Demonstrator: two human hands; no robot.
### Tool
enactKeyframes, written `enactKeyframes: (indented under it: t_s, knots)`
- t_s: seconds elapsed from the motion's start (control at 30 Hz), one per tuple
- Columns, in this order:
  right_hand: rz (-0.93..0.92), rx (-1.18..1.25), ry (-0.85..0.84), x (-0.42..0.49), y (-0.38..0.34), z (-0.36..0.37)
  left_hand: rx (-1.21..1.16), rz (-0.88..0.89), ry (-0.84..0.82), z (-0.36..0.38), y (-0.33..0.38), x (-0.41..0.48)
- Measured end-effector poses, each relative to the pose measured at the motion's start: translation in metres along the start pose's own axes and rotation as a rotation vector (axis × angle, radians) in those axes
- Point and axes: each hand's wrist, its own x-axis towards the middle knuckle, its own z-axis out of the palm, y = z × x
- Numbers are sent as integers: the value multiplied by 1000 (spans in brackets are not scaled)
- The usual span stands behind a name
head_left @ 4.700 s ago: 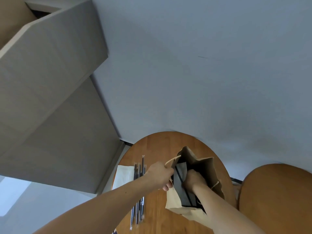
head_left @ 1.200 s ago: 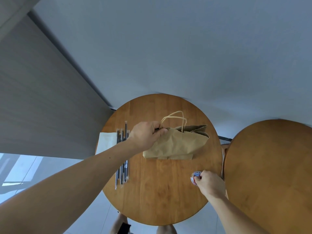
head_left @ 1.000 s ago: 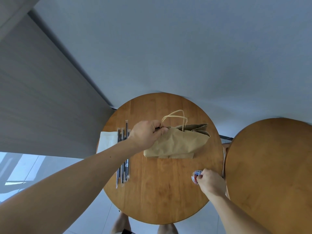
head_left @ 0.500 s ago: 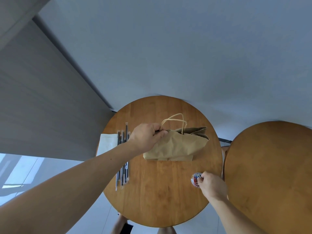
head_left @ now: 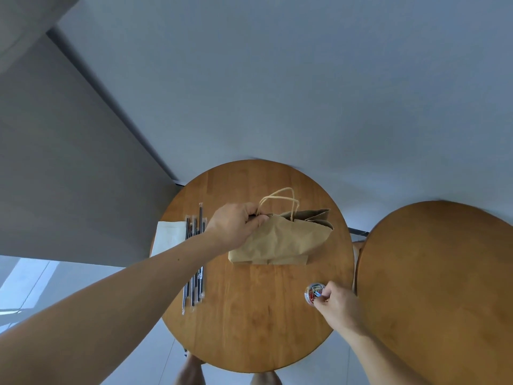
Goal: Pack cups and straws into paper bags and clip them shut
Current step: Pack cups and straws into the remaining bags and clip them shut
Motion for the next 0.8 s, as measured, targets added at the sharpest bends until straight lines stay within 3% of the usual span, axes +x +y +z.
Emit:
enactKeyframes:
  t_s: [0.2,0.4,0.63,0.8]
  knots:
    - [-14,473,81,-3,-30,-27,2,-31,-21,-1,-2,3]
    - [-248,775,97,-6,-94,-62,23,-17,-40,-6,-2,5]
    - [-435,935,89,-6,-154,-83,34,18,-34,-8,-5,8]
    - [-439,974,50,-6,-161,-83,39,33,-17,-6,-9,9]
